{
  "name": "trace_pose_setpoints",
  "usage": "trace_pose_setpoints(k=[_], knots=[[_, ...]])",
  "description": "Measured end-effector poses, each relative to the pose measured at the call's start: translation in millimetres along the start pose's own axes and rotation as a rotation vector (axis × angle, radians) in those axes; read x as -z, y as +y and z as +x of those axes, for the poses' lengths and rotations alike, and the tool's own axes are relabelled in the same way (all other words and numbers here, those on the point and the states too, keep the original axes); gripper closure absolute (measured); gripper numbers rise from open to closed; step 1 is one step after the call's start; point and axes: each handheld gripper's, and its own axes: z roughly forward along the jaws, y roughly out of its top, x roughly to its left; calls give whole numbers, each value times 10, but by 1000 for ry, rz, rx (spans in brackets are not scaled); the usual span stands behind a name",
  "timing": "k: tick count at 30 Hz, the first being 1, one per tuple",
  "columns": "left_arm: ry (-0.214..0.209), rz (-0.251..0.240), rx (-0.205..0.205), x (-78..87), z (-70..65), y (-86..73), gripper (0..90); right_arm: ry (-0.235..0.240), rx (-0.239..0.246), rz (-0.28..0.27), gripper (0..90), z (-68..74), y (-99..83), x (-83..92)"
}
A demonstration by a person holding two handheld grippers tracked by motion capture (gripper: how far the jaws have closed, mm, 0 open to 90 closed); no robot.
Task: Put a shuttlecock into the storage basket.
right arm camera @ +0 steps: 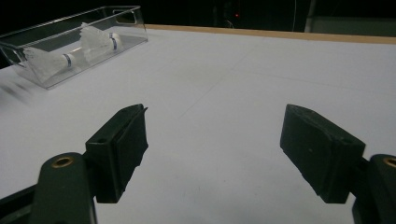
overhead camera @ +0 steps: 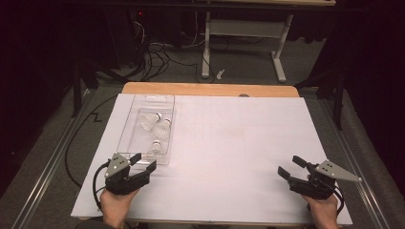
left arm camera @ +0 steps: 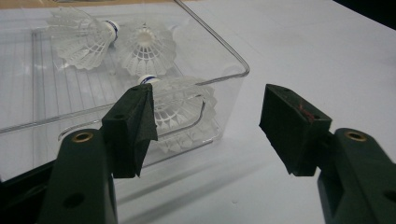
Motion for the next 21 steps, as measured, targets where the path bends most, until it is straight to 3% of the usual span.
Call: trace_pose_setpoints(k=[10, 21], knots=[[-4, 7, -5, -16, -11, -29, 345, -1, 1, 0, 234, -1, 0, 0], [-34, 15, 26, -43, 12, -57, 336, -1, 3, 2, 234, 3, 0, 2]])
